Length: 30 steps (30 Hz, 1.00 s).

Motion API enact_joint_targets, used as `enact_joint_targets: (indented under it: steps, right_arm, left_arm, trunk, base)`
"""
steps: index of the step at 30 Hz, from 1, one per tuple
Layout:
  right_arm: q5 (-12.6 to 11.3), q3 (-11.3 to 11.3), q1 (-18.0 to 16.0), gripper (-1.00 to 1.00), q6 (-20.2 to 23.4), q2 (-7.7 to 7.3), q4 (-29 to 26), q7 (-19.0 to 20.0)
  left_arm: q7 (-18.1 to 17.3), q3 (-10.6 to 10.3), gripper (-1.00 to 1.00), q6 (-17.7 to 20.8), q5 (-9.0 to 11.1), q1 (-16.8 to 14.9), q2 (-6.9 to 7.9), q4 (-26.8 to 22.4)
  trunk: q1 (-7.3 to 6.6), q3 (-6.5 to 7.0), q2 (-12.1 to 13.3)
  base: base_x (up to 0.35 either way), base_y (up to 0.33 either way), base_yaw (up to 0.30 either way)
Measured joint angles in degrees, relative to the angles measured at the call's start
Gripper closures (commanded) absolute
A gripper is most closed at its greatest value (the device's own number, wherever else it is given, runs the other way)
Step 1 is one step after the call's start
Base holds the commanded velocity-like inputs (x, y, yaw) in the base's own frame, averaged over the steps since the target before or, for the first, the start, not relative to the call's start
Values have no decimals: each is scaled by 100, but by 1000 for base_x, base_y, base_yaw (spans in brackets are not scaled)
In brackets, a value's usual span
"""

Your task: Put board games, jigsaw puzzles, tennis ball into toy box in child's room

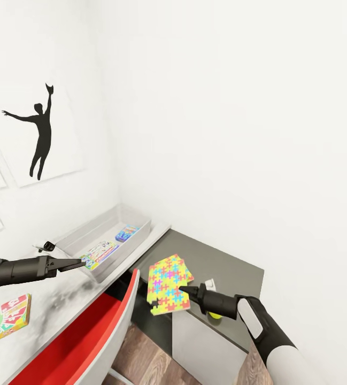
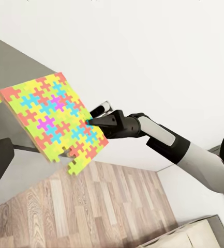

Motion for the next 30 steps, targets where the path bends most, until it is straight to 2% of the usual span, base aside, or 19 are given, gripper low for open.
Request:
enact_joint_targets:
  steps: [10, 14, 17, 18, 20, 24, 27, 30]
  right_arm:
    - [-33, -33, -13, 100, 24, -2, -77, -82]
    - [-46, -47, -76, 100, 455, 11, -539, -152]
    - [-62, -51, -172, 100, 717, 65, -1056, -370]
    - [-95, -55, -278, 100, 805, 89, -1351, -515]
    - [-112, -55, -432, 100, 868, 104, -1586, -630]
    - [-115, -50, -735, 100, 884, 147, -1785, -738]
    - [-95, -62, -827, 100, 854, 267, -1831, -825]
    - [-172, -235, -800, 100, 832, 384, -1915, -891]
  left_arm:
    - [0, 24, -100, -5, 0, 0, 0, 23]
    - [0, 39, -100, -6, -1, 0, 3, 26]
    - [0, 42, -100, -7, 0, 0, 18, 26]
    - [0, 43, -100, -7, -2, 0, 22, 27]
    - [0, 43, -100, -7, -1, 0, 24, 27]
    - [0, 44, -100, -6, -1, 0, 27, 27]
    - [0, 52, -100, -5, -1, 0, 44, 33]
    - [0, 153, -100, -6, 2, 0, 107, 34]
  trunk:
    - [0, 0, 0]
    - [0, 1, 0]
    - [0, 1, 0]
    - [1, 2, 1]
    - [0, 1, 1]
    - [0, 1, 0]
    - [0, 0, 0]
    - [0, 0, 0]
  base:
    - [0, 0, 0]
    - [0, 0, 0]
    - [0, 0, 0]
    - [0, 0, 0]
    - [0, 0, 0]
    - [0, 0, 0]
    - [0, 0, 0]
    - [0, 0, 0]
